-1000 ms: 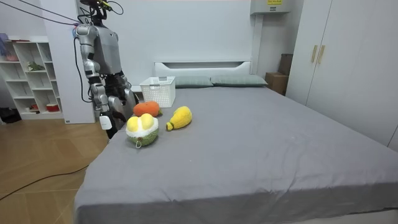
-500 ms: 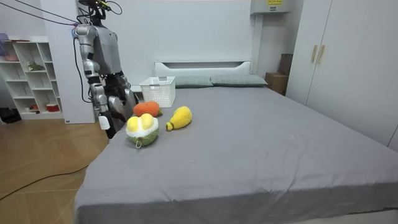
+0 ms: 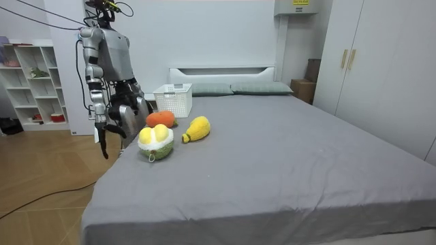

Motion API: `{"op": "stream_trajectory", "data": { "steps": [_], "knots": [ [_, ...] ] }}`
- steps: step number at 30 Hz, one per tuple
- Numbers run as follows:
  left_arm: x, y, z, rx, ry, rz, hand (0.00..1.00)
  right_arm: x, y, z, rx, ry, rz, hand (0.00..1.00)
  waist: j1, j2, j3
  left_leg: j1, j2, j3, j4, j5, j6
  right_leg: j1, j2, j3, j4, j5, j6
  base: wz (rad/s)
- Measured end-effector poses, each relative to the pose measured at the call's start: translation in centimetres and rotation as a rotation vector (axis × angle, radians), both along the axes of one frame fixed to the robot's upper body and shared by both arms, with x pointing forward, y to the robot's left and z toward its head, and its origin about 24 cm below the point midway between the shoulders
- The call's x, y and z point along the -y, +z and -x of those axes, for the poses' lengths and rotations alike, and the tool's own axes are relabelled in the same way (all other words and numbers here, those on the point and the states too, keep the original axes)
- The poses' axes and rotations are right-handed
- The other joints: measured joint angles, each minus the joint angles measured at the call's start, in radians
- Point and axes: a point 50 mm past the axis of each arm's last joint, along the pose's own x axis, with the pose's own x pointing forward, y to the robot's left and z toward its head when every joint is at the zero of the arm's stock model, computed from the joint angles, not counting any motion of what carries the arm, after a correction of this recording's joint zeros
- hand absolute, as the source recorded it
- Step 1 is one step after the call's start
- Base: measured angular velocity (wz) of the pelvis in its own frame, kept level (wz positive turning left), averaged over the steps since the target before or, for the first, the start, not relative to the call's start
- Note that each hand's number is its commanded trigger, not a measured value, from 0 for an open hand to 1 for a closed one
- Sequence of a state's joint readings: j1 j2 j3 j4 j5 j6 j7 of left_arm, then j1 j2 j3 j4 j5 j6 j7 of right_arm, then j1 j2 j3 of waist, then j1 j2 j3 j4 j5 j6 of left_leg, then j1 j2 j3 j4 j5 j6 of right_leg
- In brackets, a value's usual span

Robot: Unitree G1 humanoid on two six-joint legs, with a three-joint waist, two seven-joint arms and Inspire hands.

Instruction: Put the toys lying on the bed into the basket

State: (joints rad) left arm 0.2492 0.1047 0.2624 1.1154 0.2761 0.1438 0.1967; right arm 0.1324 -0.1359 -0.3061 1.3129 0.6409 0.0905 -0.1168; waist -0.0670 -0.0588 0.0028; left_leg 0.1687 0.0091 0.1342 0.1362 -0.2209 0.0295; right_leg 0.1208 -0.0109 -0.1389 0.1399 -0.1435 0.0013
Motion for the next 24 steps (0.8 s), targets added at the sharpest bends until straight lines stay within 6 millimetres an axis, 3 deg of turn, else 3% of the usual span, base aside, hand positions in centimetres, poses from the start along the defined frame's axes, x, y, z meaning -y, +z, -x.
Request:
{"op": "stream_trajectory", "data": {
  "steps": [6, 11, 16, 20, 24],
  "knots": [
    [-0.3, 0.1, 0.3, -0.004, 0.009, -0.017, 0.0, 2.9, 1.1, -3.2, 0.021, 0.072, 0.141, 0.0, 0.003, -0.002, 0.0003, -0.002, 0.0, 0.016, -0.002, 0.0, 0.0, -0.02, 0.003, 0.018, 0.013, -0.003, -0.002, -0.09],
    [-0.9, 0.3, 0.1, -0.006, -0.028, -0.037, 0.0, 5.3, 3.2, -7.4, 0.119, 0.209, 0.337, 0.0, 0.017, -0.009, -0.0007, -0.019, 0.002, 0.029, -0.001, 0.0, 0.0, -0.043, 0.005, 0.024, 0.016, -0.002, -0.003, -0.06],
    [-1.1, 0.4, -0.2, 0.001, -0.056, -0.047, 0.0, 6.2, 6.1, -11.9, 0.23, 0.409, 0.546, 0.0, 0.026, -0.009, -0.0025, -0.027, 0.001, 0.03, -0.003, 0.0, 0.0, -0.054, 0.005, 0.024, 0.018, -0.002, -0.003, 0.0],
    [-1.1, 0.4, -0.7, 0.017, -0.081, -0.055, 0.0, 6.1, 9.2, -15.8, 0.363, 0.524, 0.72, 0.0, 0.039, -0.007, 0.0026, -0.027, 0.003, 0.032, -0.002, 0.0, 0.0, -0.054, 0.005, 0.024, 0.028, -0.002, -0.003, 0.0],
    [-1.1, 0.5, -0.8, 0.025, -0.083, -0.064, 0.0, 5.3, 11.1, -17.8, 0.453, 0.598, 0.795, 0.0, 0.051, -0.011, 0.0016, -0.025, 0.004, 0.033, -0.003, 0.0, 0.0, -0.052, 0.005, 0.024, 0.029, -0.002, -0.003, 0.0]
  ]
}}
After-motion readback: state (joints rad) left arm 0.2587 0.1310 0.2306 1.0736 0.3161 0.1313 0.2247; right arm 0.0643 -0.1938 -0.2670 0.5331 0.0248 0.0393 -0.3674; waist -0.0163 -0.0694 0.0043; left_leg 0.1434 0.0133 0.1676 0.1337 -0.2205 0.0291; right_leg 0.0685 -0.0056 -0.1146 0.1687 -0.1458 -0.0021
